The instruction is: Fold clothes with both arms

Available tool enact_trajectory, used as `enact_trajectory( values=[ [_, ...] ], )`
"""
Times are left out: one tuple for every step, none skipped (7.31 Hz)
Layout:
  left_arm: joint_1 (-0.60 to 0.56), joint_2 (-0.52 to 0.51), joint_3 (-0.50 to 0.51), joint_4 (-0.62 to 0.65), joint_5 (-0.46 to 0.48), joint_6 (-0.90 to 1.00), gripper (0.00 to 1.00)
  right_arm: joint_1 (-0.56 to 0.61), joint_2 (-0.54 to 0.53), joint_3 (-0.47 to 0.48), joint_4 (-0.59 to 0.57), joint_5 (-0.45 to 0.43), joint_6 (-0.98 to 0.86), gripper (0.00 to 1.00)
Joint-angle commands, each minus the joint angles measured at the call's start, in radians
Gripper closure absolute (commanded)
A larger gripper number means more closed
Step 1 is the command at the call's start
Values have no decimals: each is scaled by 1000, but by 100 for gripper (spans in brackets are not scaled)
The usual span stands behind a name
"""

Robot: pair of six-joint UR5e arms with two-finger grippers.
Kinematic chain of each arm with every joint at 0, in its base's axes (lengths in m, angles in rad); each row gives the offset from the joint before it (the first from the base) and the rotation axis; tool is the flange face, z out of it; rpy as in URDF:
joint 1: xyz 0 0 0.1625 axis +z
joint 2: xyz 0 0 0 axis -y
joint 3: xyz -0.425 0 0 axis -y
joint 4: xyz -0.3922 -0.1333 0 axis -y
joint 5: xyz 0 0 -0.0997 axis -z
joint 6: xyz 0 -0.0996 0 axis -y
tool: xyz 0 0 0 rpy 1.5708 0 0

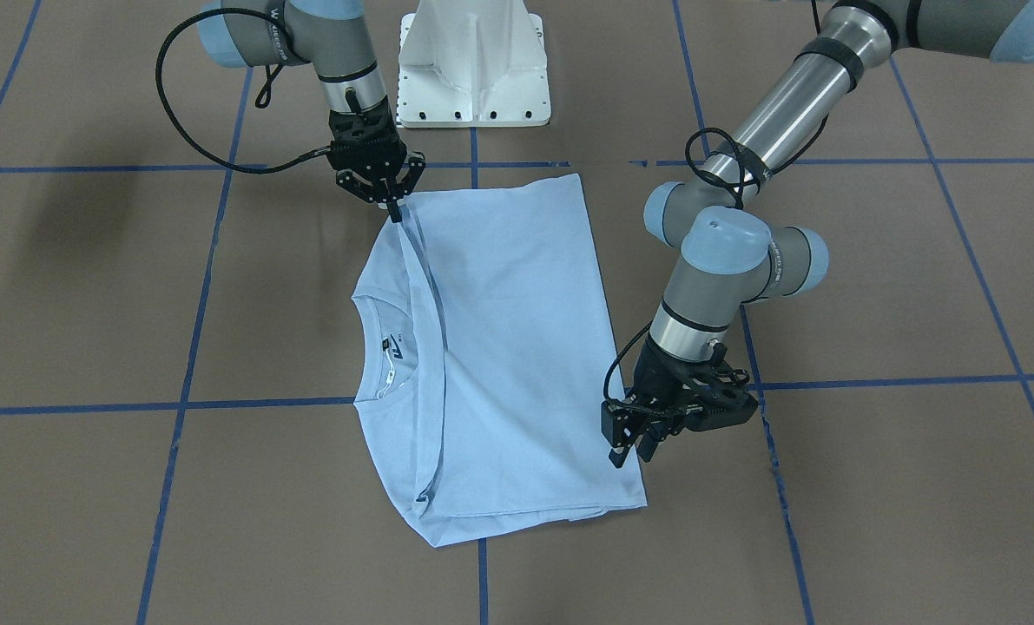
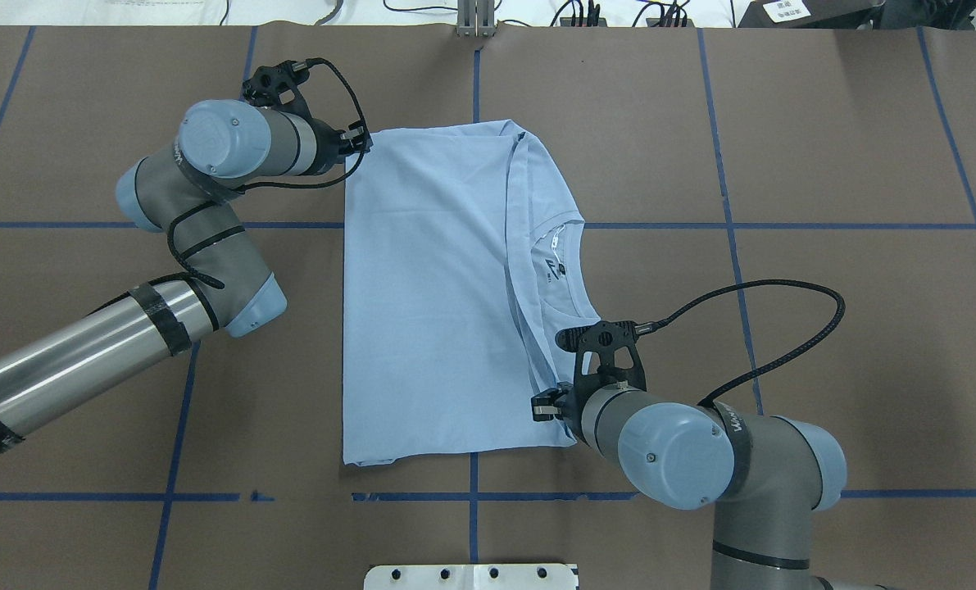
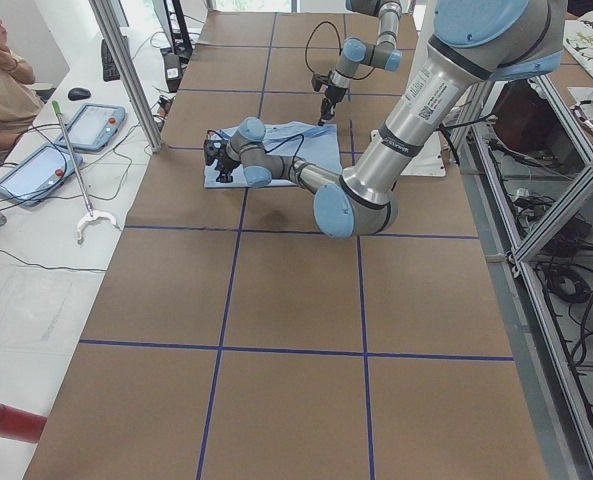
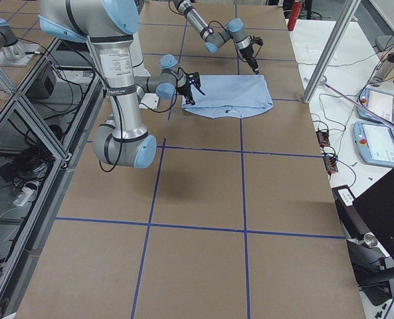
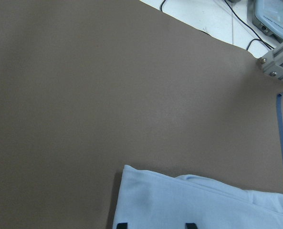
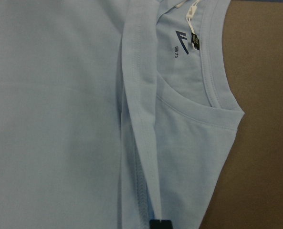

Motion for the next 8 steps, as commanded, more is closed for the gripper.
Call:
enact_trajectory(
  values=[
    [2, 0, -1, 0, 1, 0, 50, -3, -39, 4, 0, -13, 20, 100],
    [5, 0, -1, 1, 2, 0, 49, -3, -70, 20, 2, -20, 58, 100],
    [7, 0, -1, 3, 3, 0, 49, -6, -64, 25, 0, -17, 63, 96],
    [11, 0, -1, 3, 3, 0, 49, -6, -62, 24, -1, -14, 63, 74],
    [11, 0, -1, 5, 3, 0, 48, -6, -64, 24, -1, -14, 66, 68],
    [11, 0, -1, 5, 3, 0, 48, -6, -61, 24, 0, -14, 83, 46],
    [13, 0, -1, 5, 3, 0, 47, -10, -47, 22, -1, -14, 91, 44],
    [19, 0, -1, 5, 5, -2, 47, -12, 0, 5, -10, -17, 89, 46]
  ],
)
